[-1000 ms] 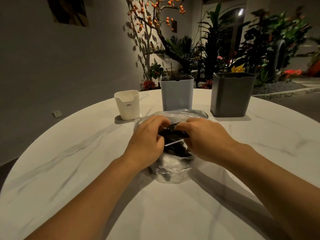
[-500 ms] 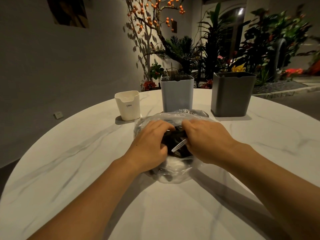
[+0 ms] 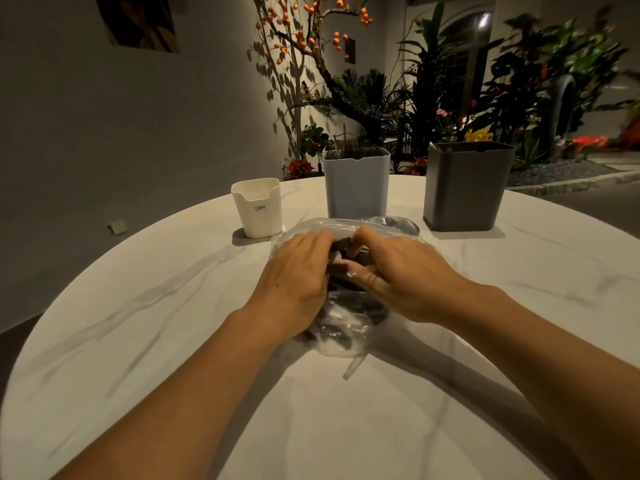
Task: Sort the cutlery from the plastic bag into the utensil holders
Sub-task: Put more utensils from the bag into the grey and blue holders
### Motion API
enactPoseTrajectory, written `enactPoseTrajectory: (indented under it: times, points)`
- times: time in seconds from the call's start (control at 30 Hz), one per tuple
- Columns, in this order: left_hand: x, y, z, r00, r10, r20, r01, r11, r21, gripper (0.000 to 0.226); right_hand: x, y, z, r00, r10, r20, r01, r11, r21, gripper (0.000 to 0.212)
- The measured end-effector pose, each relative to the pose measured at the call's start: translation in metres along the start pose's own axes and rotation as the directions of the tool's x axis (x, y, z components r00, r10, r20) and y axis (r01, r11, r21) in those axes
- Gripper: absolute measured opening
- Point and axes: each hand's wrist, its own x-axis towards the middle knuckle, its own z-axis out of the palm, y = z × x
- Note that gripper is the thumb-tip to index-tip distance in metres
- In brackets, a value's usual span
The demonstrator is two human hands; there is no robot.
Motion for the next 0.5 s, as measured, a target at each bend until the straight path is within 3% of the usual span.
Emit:
enactPoseTrajectory:
  times: [0.17,0.3,0.37,0.5]
  points:
    - [0.001,0.003,0.0,0.982,-0.006,-0.191,-0.021,0.991,-0.135,0.007,-0.001,0.009,0.007,0.997,0.035,-0.072,-0.012,0.955,0.297,0.041]
    - [0.007,0.014,-0.008,0.923,-0.092,-0.373,-0.05,0.934,-0.354,0.008,0.002,0.014,0.012,0.994,0.071,-0.087,-0.032,0.922,0.386,0.035]
    - [0.011,0.02,-0.015,0.887,-0.245,-0.392,-0.021,0.827,-0.562,0.011,0.002,0.013,0.013,0.994,0.083,-0.071,-0.045,0.901,0.431,0.035]
    - [0.02,0.02,-0.032,0.792,-0.556,-0.253,0.034,0.453,-0.891,0.035,0.003,0.006,0.011,0.995,0.09,-0.046,-0.054,0.858,0.511,0.045]
